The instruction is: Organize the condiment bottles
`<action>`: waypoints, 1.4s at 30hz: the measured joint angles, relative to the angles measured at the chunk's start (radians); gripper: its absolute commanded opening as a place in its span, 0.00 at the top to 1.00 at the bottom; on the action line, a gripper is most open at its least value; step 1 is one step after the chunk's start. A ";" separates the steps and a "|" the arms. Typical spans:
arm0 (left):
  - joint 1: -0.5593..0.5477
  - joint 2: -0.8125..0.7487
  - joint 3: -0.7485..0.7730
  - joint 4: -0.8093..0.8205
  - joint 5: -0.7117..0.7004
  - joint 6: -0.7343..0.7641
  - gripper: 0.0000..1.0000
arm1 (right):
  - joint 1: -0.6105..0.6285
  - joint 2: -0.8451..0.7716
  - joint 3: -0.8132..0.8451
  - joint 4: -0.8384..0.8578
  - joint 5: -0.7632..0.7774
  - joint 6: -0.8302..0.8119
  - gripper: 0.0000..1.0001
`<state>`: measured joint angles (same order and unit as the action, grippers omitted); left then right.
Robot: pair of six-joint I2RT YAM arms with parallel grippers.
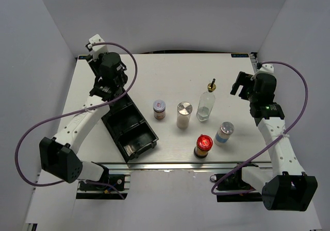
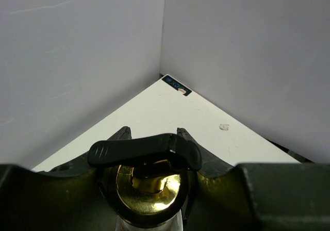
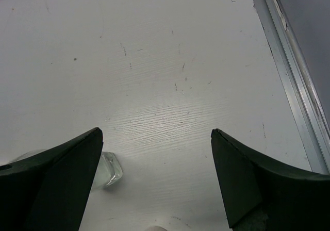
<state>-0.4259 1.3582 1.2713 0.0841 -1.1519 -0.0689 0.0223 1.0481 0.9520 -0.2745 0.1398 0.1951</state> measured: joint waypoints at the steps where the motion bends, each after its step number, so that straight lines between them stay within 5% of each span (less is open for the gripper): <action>1: 0.002 0.013 -0.001 0.008 -0.013 -0.002 1.00 | 0.000 0.000 0.000 0.000 0.000 0.000 0.11; 24: 0.021 0.166 -0.153 0.150 0.043 -0.109 0.99 | 0.000 -0.010 0.000 -0.027 -0.026 0.002 0.11; 28: 0.026 0.194 -0.153 0.162 0.081 -0.110 0.74 | 0.000 -0.057 0.000 -0.034 -0.071 0.009 0.11; 29: 0.026 0.199 -0.153 0.160 0.089 -0.111 0.54 | 0.000 -0.071 0.000 -0.034 -0.080 0.011 0.11; 34: 0.029 0.195 -0.181 0.167 0.126 -0.110 0.22 | 0.000 -0.145 0.000 -0.031 -0.164 0.013 0.11; 36: 0.029 0.177 -0.191 0.162 0.137 -0.113 0.02 | 0.000 -0.173 0.000 -0.025 -0.202 0.011 0.11; 42: 0.029 0.104 -0.193 0.104 0.177 -0.128 0.02 | 0.000 -0.272 -0.006 0.053 -0.320 -0.006 0.11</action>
<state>-0.3965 1.4624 1.0782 0.1879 -0.9745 -0.1967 0.0223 0.7757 0.9459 -0.2211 -0.1802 0.1894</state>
